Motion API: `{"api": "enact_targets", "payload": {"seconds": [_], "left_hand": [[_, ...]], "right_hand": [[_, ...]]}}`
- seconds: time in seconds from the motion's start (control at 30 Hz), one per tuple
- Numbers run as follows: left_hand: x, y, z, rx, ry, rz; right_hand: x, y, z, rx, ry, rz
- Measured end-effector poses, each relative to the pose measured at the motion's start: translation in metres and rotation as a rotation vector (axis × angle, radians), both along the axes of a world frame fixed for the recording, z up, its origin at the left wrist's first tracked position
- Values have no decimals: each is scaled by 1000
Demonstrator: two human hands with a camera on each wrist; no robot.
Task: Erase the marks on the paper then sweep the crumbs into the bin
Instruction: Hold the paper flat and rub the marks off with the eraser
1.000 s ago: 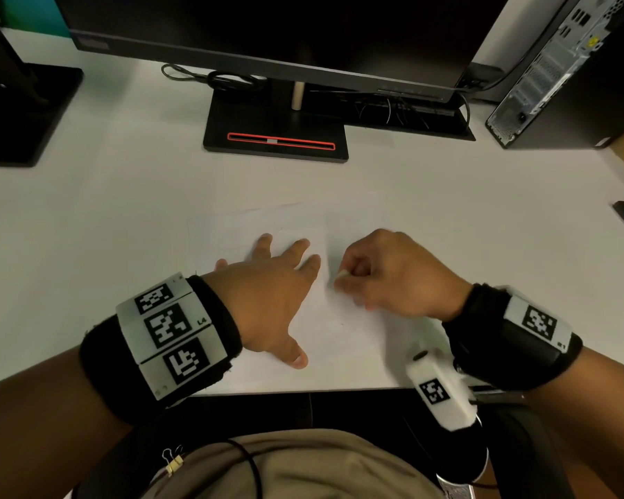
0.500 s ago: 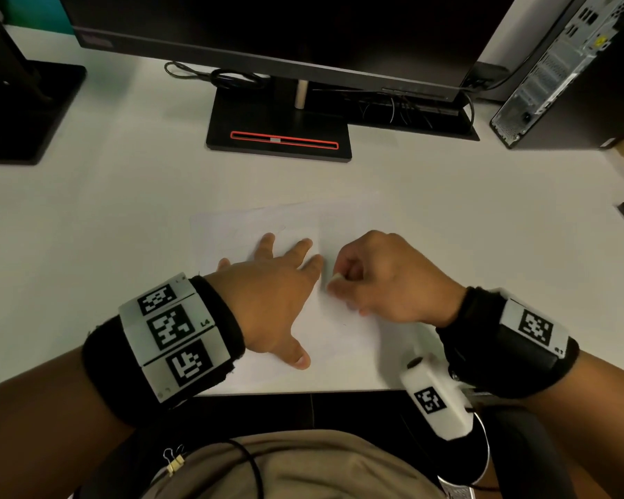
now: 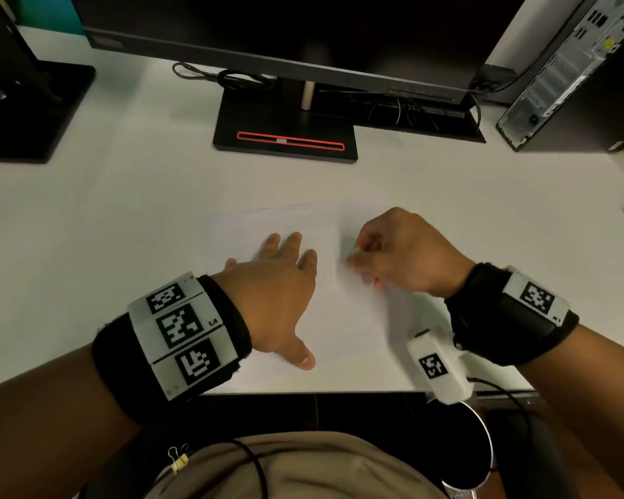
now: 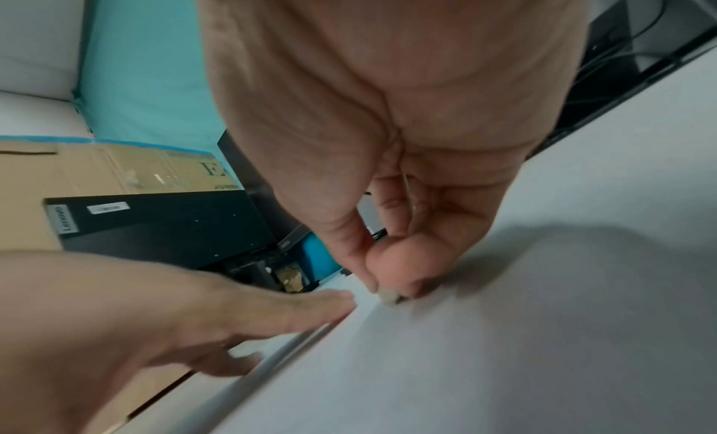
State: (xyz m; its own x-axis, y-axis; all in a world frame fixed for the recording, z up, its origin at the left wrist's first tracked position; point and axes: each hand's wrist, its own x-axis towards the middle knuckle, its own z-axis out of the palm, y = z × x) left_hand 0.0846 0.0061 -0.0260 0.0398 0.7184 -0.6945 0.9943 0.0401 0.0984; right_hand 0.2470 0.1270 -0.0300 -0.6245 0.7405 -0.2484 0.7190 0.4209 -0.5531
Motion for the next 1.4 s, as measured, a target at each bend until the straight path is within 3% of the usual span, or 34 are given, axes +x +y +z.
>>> {"api": "enact_targets", "payload": {"seconds": [0.1, 0.23, 0.4, 0.53, 0.7, 0.87, 1.0, 1.17, 1.3, 1.4], "left_hand": [[0, 0, 0, -2, 2, 6], [1, 1, 2, 5, 12, -5], [0, 0, 3, 3, 6, -1], [1, 0, 3, 7, 11, -4], [0, 0, 3, 5, -3, 4], [0, -2, 3, 9, -2, -4], [0, -1, 2, 7, -8, 5], [0, -2, 3, 14, -2, -3], [1, -2, 1, 28, -7, 3], [0, -2, 0, 31, -1, -4]], "right_hand": [[-5, -15, -2, -51, -43, 107], [-3, 3, -1, -18, 7, -74], [-6, -17, 0, -66, -42, 124], [-4, 5, 1, 7, 0, -37], [-10, -18, 1, -38, -51, 141], [-8, 6, 1, 25, -4, -62], [-14, -16, -2, -21, -52, 97], [-10, 7, -1, 48, 4, -63], [-18, -17, -3, -2, -46, 126], [-16, -1, -2, 4, -34, 51]]}}
